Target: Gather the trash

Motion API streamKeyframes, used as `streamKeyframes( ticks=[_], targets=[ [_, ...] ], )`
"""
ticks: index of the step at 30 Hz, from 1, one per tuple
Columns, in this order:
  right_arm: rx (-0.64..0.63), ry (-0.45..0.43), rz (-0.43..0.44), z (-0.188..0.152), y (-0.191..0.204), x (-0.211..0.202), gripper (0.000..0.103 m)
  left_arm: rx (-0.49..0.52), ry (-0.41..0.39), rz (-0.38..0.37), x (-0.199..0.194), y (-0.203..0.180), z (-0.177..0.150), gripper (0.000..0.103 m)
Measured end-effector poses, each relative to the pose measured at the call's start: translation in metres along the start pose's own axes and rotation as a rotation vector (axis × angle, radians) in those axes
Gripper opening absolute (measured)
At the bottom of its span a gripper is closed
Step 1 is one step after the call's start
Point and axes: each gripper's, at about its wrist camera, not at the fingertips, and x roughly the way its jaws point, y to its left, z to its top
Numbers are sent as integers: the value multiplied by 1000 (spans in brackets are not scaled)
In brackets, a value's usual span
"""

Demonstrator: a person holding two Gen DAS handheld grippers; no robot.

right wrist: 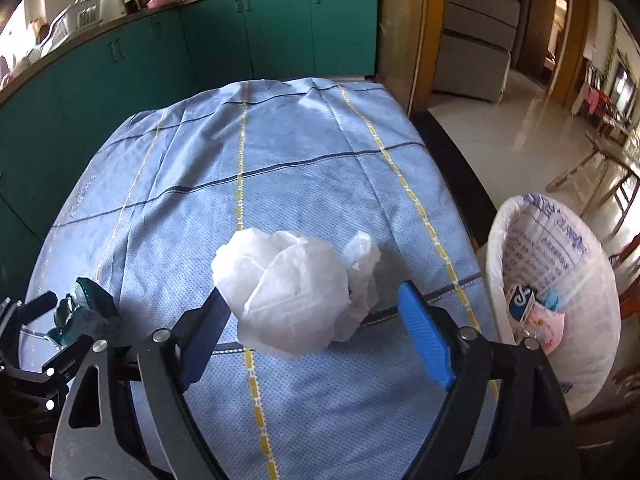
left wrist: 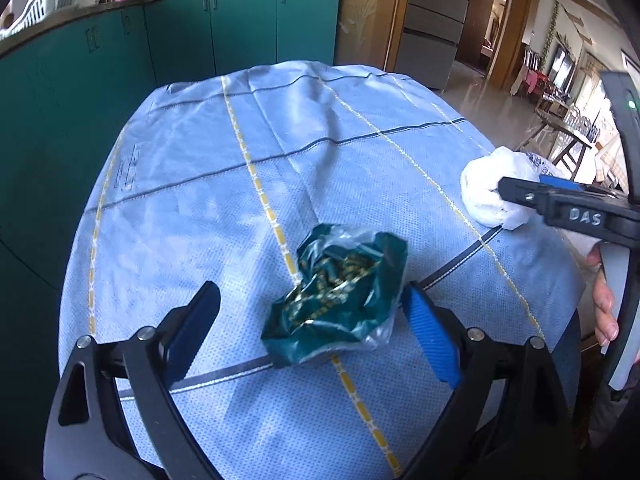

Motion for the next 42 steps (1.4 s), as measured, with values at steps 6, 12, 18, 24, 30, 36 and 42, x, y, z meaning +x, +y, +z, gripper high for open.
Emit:
streamKeyframes(
  ticks=[6, 12, 18, 24, 30, 36, 42],
  targets=[
    [-57, 6, -14, 5, 16, 15, 85, 43, -40, 27, -4, -6, 3, 95],
    [-87, 29, 12, -1, 21, 25, 69, 74, -55, 26, -3, -11, 2, 77],
    [-92, 29, 28, -8, 20, 25, 44, 74, -7, 24, 7, -14, -2, 54],
    [-66, 17, 28, -9, 8, 16, 43, 51, -14, 29, 4, -13, -1, 49],
    [-18, -3, 21, -9, -13, 6, 43, 36, -34, 50, -5, -12, 1, 48],
    [31, -44, -1, -6, -41, -11, 43, 54, -51, 57, -12, -21, 8, 48],
    [101, -90, -30, -7, -82, -28, 43, 114, -72, 66, -17, -43, 17, 48]
  ],
)
